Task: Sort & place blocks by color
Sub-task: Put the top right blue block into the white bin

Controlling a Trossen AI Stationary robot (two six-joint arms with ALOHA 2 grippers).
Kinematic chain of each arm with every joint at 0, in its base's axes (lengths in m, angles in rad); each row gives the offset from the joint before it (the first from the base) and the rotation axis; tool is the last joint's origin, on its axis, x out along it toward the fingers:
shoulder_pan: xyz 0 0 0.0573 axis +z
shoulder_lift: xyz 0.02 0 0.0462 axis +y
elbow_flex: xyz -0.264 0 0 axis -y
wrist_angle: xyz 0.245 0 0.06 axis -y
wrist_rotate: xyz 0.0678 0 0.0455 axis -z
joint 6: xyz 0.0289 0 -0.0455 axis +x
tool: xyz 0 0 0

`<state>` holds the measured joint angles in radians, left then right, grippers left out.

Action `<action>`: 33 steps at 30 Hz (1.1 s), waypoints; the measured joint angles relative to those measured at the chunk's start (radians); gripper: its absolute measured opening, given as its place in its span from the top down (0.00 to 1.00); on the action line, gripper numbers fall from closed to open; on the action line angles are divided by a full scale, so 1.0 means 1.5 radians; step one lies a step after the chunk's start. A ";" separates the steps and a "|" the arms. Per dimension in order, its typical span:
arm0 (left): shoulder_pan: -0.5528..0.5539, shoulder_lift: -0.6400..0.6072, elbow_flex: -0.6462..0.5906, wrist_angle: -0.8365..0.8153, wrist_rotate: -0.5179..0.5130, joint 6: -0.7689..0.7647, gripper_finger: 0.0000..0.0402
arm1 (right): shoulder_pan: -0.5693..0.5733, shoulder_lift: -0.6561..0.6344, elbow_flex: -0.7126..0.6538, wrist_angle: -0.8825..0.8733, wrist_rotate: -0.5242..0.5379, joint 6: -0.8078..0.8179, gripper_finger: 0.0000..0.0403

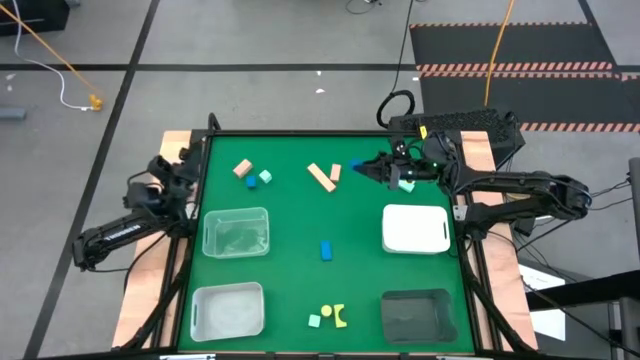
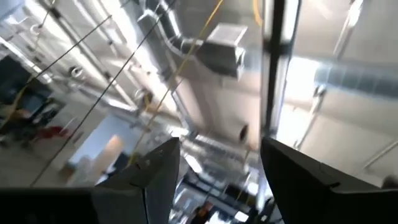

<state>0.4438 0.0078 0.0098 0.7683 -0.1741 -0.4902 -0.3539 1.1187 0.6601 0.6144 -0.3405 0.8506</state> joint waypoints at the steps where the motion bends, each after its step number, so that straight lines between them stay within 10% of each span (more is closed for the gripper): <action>1: 0.000 0.000 0.000 0.012 0.000 -0.012 0.44 | 0.002 0.000 0.000 0.000 0.000 0.000 0.82; 11: 0.000 0.000 0.000 0.012 0.000 -0.251 0.44 | 0.052 -0.008 0.001 -0.016 -0.036 0.073 0.82; 25: 0.000 0.000 0.000 -0.032 0.102 -0.563 0.44 | 0.168 -0.007 0.001 -0.339 -0.308 0.242 0.82; 33: -0.013 0.000 0.000 -0.143 0.133 -0.589 0.44 | 0.178 -0.066 0.028 -0.379 -0.270 0.217 0.83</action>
<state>0.4240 0.0082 0.0101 0.5543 0.0253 -1.3735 -0.0864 1.0203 0.7023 0.0458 -0.7456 1.1763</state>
